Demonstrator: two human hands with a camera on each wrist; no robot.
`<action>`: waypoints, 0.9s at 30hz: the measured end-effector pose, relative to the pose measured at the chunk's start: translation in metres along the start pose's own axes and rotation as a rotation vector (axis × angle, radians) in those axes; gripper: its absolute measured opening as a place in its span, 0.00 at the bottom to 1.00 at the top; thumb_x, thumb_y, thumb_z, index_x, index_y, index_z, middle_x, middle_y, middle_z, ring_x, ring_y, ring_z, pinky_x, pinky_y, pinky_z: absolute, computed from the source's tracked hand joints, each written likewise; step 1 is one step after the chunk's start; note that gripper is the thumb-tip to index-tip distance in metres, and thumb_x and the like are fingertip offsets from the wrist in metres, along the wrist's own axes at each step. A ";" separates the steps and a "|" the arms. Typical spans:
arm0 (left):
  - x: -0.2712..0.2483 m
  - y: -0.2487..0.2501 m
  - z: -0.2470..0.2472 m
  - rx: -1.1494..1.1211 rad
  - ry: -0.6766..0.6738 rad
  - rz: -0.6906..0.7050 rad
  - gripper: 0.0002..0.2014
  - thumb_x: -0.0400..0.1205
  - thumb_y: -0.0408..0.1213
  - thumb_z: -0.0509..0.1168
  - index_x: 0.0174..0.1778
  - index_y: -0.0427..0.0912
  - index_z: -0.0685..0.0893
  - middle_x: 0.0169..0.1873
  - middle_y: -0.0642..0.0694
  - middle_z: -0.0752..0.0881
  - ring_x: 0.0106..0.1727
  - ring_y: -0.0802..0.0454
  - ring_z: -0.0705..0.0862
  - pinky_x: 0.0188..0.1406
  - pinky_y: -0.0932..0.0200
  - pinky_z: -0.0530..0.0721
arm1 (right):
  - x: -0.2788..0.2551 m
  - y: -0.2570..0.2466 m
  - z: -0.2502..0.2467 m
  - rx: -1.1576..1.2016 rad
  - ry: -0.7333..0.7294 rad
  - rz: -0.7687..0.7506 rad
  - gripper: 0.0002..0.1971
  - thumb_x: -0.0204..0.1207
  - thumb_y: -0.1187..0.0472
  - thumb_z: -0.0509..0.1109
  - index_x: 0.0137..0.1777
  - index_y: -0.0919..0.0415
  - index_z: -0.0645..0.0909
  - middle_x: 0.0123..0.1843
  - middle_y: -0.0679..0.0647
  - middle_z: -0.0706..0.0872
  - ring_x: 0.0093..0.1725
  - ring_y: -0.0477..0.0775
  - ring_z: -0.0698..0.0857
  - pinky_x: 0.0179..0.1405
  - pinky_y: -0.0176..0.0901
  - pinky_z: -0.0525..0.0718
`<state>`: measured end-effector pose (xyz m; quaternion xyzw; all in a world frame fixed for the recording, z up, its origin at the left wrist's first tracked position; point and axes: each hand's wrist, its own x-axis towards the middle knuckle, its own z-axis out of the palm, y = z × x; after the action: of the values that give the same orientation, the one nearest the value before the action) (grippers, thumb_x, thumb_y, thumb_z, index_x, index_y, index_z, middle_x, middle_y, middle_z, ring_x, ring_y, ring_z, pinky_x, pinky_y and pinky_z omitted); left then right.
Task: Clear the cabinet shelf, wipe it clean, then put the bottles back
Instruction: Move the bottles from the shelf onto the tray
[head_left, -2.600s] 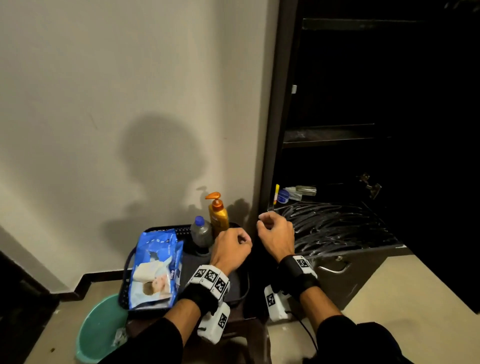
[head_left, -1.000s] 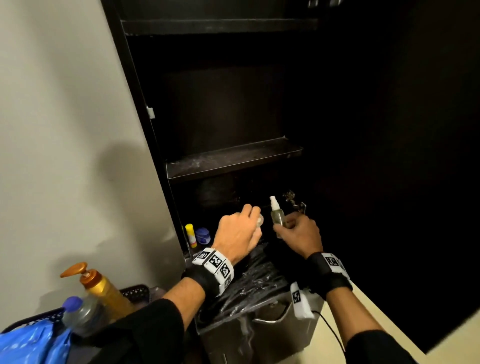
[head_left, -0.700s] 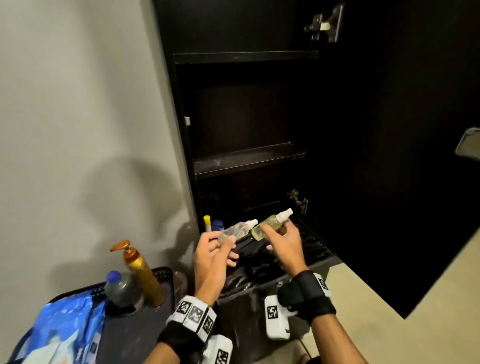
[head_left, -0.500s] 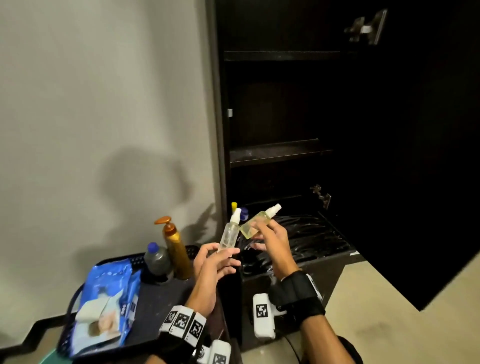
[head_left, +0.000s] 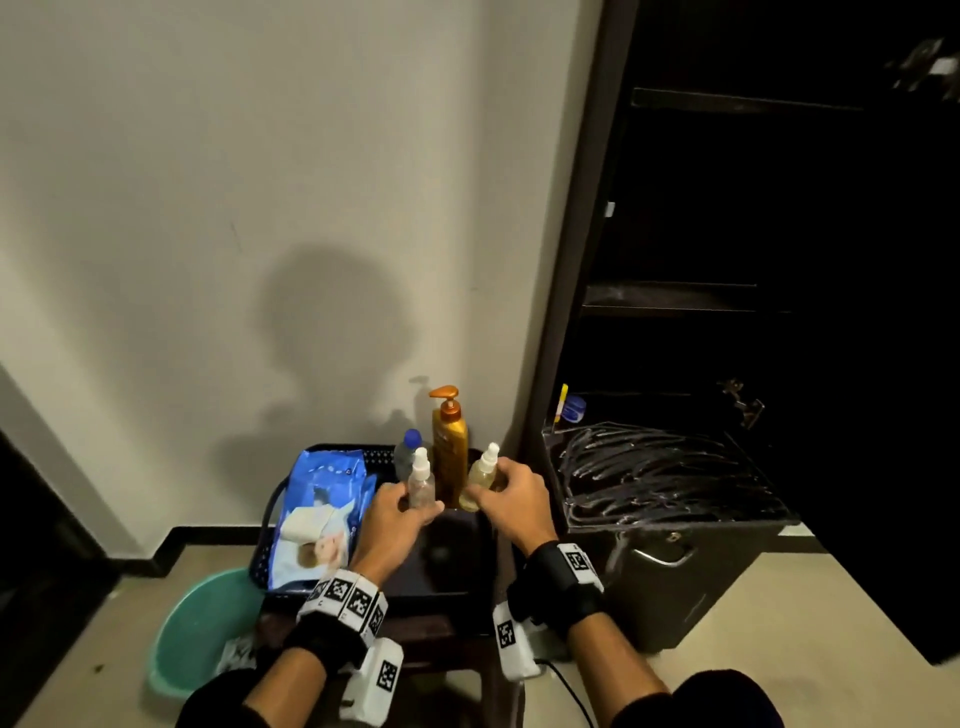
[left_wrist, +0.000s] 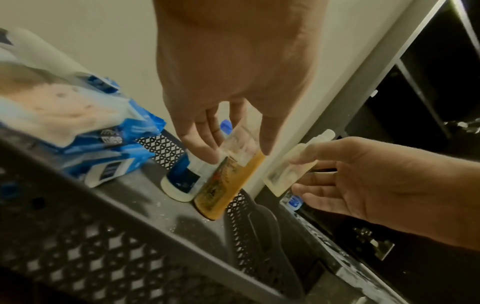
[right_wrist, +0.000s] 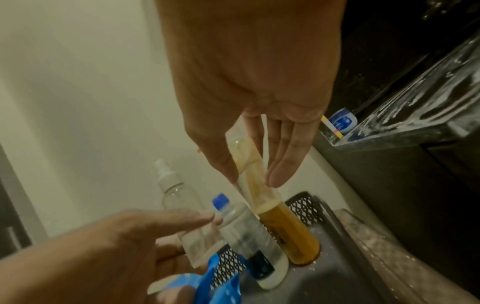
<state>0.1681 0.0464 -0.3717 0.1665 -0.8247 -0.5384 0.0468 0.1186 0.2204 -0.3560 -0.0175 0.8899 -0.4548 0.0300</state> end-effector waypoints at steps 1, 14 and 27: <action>0.005 -0.006 -0.003 0.081 0.024 0.002 0.14 0.75 0.47 0.77 0.54 0.49 0.86 0.50 0.49 0.82 0.51 0.50 0.82 0.49 0.56 0.75 | 0.001 0.000 0.007 -0.046 -0.019 0.022 0.16 0.68 0.46 0.79 0.55 0.50 0.90 0.50 0.48 0.94 0.53 0.53 0.91 0.56 0.51 0.89; 0.060 -0.041 0.032 0.447 0.024 0.014 0.17 0.69 0.52 0.68 0.41 0.42 0.90 0.41 0.40 0.89 0.45 0.38 0.88 0.39 0.51 0.86 | 0.026 0.010 0.070 -0.280 -0.068 0.100 0.14 0.75 0.54 0.73 0.55 0.62 0.89 0.56 0.63 0.92 0.58 0.69 0.91 0.57 0.55 0.90; 0.052 -0.055 0.025 0.409 0.032 -0.050 0.17 0.77 0.52 0.67 0.37 0.40 0.86 0.39 0.39 0.90 0.45 0.36 0.88 0.42 0.48 0.85 | 0.019 0.026 0.071 -0.253 -0.085 0.086 0.18 0.76 0.56 0.76 0.65 0.56 0.87 0.61 0.58 0.92 0.64 0.63 0.90 0.65 0.52 0.88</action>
<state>0.1251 0.0318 -0.4370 0.2013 -0.9117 -0.3579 0.0119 0.1042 0.1772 -0.4194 -0.0025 0.9380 -0.3361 0.0846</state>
